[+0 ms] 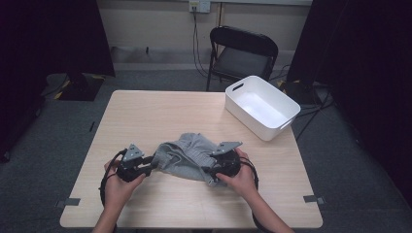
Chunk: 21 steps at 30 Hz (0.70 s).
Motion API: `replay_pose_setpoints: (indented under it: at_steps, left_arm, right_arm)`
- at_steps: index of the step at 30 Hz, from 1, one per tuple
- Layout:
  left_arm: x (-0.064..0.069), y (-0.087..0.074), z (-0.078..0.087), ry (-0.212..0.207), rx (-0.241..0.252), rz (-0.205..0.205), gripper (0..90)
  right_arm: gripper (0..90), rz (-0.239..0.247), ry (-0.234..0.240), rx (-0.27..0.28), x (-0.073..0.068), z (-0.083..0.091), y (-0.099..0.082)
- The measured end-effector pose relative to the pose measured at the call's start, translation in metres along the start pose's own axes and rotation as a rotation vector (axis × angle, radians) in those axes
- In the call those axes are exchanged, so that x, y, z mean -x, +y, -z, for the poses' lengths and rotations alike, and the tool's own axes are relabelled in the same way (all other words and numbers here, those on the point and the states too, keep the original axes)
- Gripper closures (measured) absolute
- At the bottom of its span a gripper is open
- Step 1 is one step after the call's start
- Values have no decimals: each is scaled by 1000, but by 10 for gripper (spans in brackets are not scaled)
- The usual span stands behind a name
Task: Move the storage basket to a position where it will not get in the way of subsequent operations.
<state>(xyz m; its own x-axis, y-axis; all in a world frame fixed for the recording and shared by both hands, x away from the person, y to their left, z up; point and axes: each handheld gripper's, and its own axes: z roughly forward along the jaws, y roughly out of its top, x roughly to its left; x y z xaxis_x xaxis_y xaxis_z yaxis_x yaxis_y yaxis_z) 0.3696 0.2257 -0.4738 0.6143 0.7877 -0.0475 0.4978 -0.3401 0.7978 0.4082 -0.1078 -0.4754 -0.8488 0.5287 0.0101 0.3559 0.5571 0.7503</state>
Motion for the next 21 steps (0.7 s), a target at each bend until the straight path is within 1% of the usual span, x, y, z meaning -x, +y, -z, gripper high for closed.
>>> replay_pose_setpoints:
  at_steps: [2,4,5,6,8,9,11,13,14,15,16,17,18,19,20,21]
  left_arm:
    - [0,0,-1,1,-4,-3,671]
    - [0,0,-2,2,-3,-2,672]
    - [0,0,-2,3,-3,-3,672]
    - [0,0,-2,0,-2,0,674]
    - [0,0,-2,0,-3,-4,674]
    - [0,0,-2,1,-1,-5,675]
    - [-1,0,-2,-2,-1,-3,675]
    - [-2,0,-2,-2,3,1,677]
    - [-2,0,-2,-2,5,3,684]
    - [-3,1,-1,-2,5,5,684]
    - [-3,1,-1,-3,7,7,684]
    - [-3,1,-1,0,8,4,684]
    - [-3,2,-1,1,8,2,685]
    - [-3,2,-1,2,8,-2,684]
    - [-3,2,-2,2,8,0,687]
    - [-3,2,-2,3,8,-3,692]
  right_arm:
    - [417,4,-21,-9,-1,0,1]
    - [428,1,-23,-13,-2,-1,1]
    - [441,-11,-25,-18,-2,-2,1]
    - [450,-42,-27,-21,-1,-1,2]
    - [456,-52,-26,-17,-1,0,3]
    - [467,-66,-23,-5,0,1,3]
    - [489,-102,0,18,4,5,4]
    - [522,-146,22,53,9,9,3]
    - [551,-175,31,73,13,14,4]
    - [551,-175,31,73,13,14,4]
    - [573,-194,35,83,18,17,4]
    - [573,-194,35,83,18,17,4]
    - [582,-209,42,93,20,19,4]
    - [589,-236,52,115,24,23,5]
    - [624,-256,56,135,27,25,6]
    - [629,-273,61,149,30,28,6]
